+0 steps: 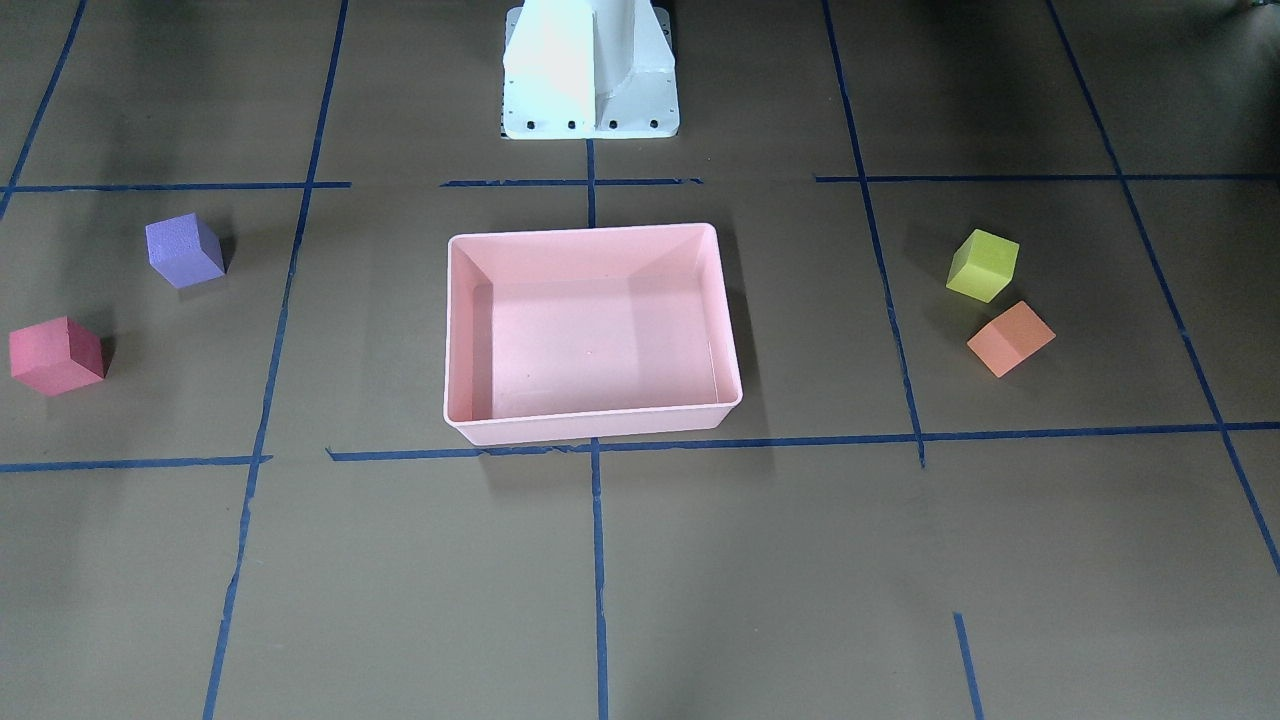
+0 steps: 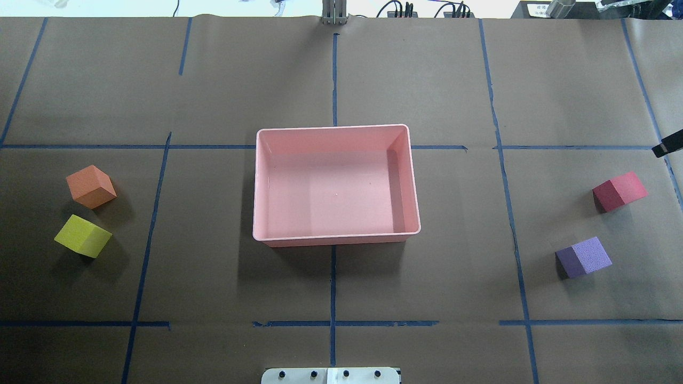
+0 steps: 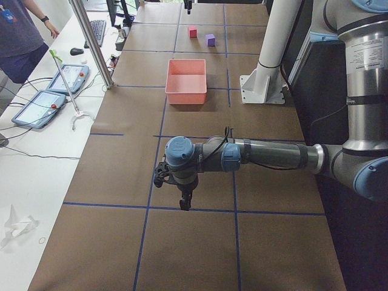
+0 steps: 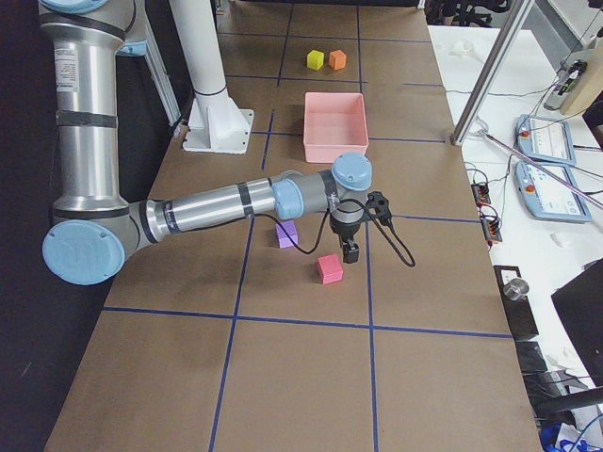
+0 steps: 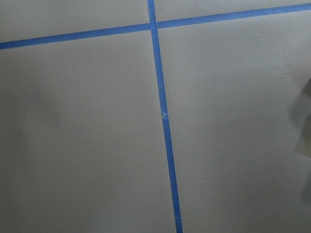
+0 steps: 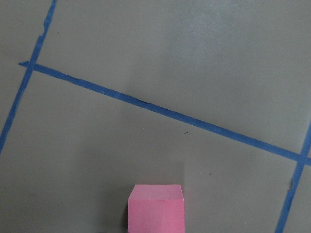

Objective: Place blocks into pink bin with both arms
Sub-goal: 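Reach the right gripper down to the red cube and grasp it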

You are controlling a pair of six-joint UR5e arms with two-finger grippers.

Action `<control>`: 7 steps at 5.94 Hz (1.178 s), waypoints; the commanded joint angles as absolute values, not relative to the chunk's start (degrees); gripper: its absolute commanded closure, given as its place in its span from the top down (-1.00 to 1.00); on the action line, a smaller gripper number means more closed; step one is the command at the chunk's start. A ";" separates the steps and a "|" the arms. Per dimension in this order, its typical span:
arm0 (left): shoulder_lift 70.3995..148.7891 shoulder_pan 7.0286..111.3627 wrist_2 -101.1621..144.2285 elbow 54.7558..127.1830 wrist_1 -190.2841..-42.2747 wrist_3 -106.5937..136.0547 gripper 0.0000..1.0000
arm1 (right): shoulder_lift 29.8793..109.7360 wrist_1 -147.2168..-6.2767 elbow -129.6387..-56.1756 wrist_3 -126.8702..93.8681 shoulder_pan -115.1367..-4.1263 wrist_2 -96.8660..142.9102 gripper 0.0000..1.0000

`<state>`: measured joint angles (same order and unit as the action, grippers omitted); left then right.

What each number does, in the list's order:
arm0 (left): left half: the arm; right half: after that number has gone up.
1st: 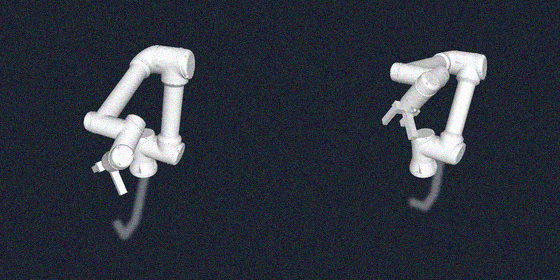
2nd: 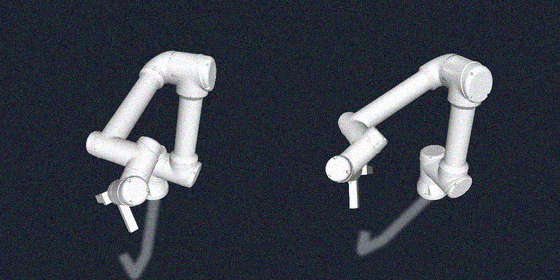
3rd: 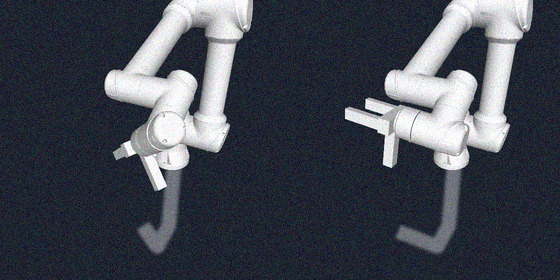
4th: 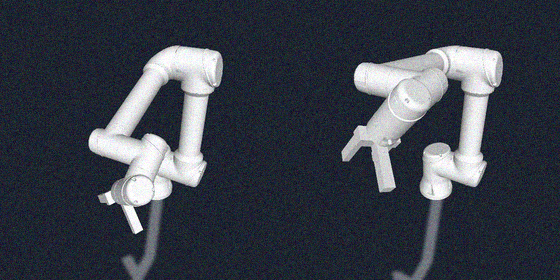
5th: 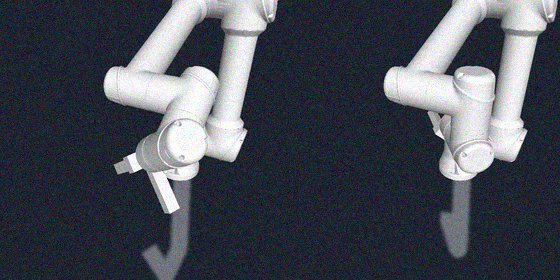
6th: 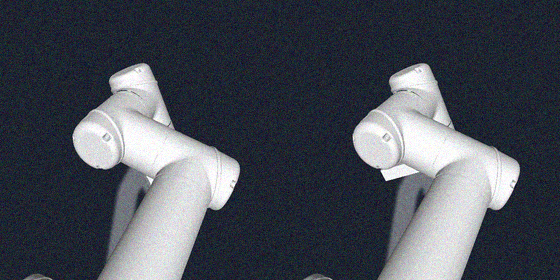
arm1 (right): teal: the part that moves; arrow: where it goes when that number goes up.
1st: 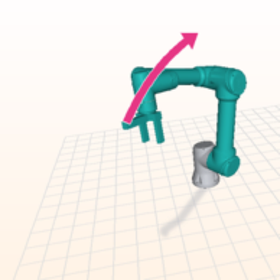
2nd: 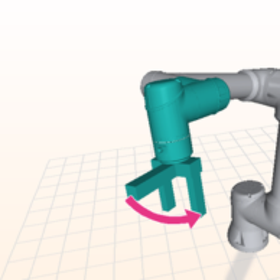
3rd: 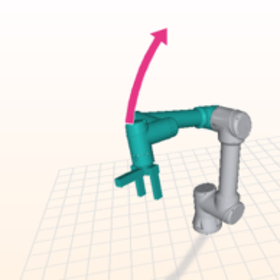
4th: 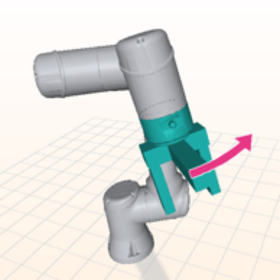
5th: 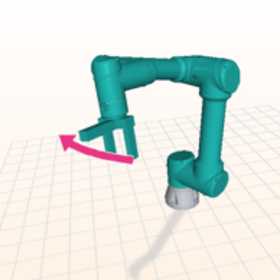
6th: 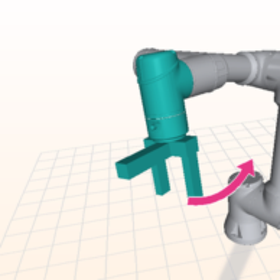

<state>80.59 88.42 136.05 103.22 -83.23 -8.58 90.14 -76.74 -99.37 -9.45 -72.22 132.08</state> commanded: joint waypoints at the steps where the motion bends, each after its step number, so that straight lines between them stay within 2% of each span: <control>1: 80.60 88.42 136.05 103.27 -83.23 -8.61 1.00 | 90.09 -67.95 -92.83 -14.15 -66.29 129.30 1.00; 5: 80.60 88.42 136.05 103.45 -83.32 -8.61 1.00 | 90.18 -67.85 -88.51 -14.15 -60.74 126.30 0.98; 6: 80.60 88.42 136.05 103.53 -83.32 -8.61 1.00 | 89.83 -67.85 -87.98 -14.06 -60.04 126.21 0.59; 7: 80.60 88.42 136.05 103.62 -83.32 -8.61 1.00 | 89.74 -67.85 -88.07 -14.15 -60.03 126.30 0.10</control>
<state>80.60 88.41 136.06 103.54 -83.32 -8.61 89.88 -67.85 -88.19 -14.11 -60.29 126.31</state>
